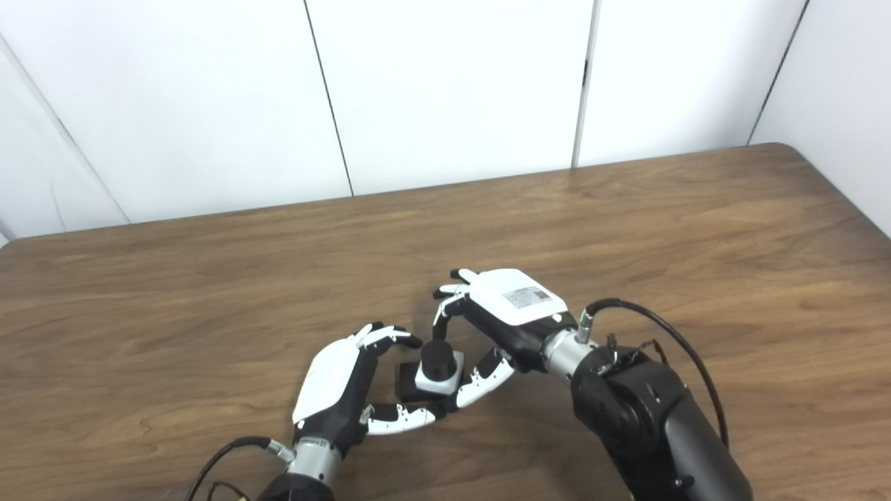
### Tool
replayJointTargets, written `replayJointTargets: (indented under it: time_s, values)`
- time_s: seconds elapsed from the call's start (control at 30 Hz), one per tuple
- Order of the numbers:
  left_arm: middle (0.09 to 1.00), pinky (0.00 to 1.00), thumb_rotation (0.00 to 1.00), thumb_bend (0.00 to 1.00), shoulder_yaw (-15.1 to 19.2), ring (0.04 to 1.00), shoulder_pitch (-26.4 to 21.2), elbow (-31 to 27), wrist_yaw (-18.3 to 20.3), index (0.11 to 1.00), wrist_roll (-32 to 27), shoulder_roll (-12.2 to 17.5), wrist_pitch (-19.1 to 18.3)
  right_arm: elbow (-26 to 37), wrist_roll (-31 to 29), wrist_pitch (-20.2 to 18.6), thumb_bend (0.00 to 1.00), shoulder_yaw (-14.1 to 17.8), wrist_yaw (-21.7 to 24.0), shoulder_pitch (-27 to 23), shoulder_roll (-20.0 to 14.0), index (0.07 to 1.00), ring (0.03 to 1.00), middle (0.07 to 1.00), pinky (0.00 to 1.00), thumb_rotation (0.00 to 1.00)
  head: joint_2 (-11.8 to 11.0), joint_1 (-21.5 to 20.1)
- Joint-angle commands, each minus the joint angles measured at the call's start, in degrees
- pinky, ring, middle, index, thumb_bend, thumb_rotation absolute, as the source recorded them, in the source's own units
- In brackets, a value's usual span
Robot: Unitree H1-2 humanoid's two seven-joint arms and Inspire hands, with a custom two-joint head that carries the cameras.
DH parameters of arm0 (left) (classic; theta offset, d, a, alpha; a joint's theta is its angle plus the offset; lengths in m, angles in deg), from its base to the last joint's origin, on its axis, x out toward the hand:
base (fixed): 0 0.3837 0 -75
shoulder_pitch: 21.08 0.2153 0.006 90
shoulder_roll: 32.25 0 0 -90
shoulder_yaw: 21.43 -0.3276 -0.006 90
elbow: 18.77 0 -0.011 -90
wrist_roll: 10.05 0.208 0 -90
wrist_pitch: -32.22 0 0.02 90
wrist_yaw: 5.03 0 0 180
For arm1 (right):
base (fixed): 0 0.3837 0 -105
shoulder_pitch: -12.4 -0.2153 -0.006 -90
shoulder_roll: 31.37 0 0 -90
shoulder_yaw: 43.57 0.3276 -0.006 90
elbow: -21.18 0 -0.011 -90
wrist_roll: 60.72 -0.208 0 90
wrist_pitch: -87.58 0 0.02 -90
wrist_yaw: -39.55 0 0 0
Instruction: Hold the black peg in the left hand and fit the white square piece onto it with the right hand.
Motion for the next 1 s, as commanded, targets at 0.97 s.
replayJointTargets:
  time_s: [0.97]
  values:
    - [0.938, 0.98, 0.35, 0.93, 3.52, 0.985, -1.19, -5.24, 2.47, 0.855, -2.02, 1.72, 0.26, 1.55, -1.01, -4.52, 1.00, 5.48, -0.73, -2.81, -0.70, 0.773, 0.977, 0.921, 1.00, 0.43, -0.60, 0.19]
